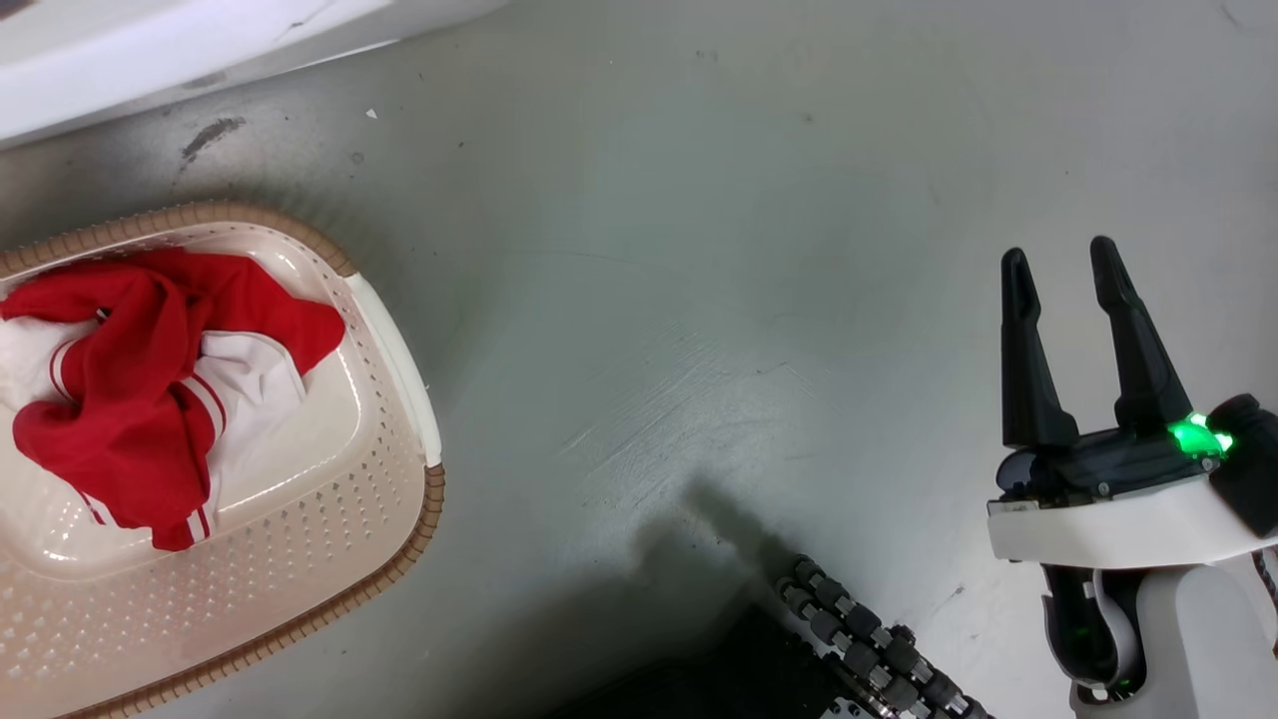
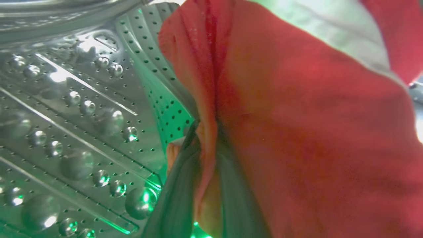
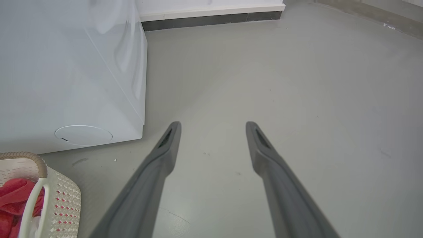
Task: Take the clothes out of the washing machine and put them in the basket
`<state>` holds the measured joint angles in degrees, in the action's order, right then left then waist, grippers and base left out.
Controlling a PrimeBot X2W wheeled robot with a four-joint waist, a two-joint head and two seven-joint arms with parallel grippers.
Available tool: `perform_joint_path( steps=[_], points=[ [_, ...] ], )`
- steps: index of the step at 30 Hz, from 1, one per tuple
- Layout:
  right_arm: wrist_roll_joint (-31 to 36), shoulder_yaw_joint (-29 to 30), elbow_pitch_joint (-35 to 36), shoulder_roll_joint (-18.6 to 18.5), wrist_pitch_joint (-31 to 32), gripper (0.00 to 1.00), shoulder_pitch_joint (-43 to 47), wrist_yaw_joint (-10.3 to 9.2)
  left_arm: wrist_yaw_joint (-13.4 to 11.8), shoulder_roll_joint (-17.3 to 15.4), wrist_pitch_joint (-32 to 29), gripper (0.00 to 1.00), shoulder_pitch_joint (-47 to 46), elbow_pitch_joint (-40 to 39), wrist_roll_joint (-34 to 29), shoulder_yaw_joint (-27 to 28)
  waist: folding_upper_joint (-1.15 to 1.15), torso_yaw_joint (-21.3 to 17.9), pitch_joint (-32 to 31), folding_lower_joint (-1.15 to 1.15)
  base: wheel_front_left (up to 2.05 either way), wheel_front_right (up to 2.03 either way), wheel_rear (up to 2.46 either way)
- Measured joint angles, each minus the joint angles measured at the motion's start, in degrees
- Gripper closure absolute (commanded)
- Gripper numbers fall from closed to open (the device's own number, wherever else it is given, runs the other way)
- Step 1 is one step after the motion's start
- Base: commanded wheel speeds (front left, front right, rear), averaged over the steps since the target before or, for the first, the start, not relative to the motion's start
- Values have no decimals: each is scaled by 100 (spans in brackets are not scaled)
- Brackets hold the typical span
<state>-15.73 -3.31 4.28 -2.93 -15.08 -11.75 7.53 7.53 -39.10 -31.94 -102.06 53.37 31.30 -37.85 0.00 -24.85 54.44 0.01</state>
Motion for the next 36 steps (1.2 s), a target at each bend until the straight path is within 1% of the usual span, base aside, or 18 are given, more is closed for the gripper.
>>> perform_joint_path(
  steps=[7,12,21,25,32,35,36],
  points=[
    [121,-41,-41,0,1,0,-222,0,-1,-191,653,100,42,-104,179,-205,0,18,-173,0,0,0,0],
    [388,183,-92,1,0,0,-268,0,-1,-80,1332,100,450,-99,523,-234,0,178,-425,-1,0,0,0],
    [769,471,-227,3,1,0,-257,0,-1,11,2572,100,1743,10,1095,-409,0,618,-1232,-1,0,0,0],
    [981,560,-291,3,0,0,-179,0,-1,127,3085,100,2394,-40,1322,-498,0,826,-1658,-1,0,0,0],
    [1293,619,-420,4,1,0,40,0,-4,382,4091,100,3385,-189,1393,-665,0,1203,-2412,-1,0,0,0],
    [1382,633,-470,4,0,0,153,0,-64,463,4443,100,3793,-282,1417,-658,0,1345,-2747,-1,0,0,0],
    [1424,655,-536,4,0,0,276,0,-212,481,4631,100,4196,-533,1316,-654,0,1465,-3081,-2,0,0,0]
  ],
)
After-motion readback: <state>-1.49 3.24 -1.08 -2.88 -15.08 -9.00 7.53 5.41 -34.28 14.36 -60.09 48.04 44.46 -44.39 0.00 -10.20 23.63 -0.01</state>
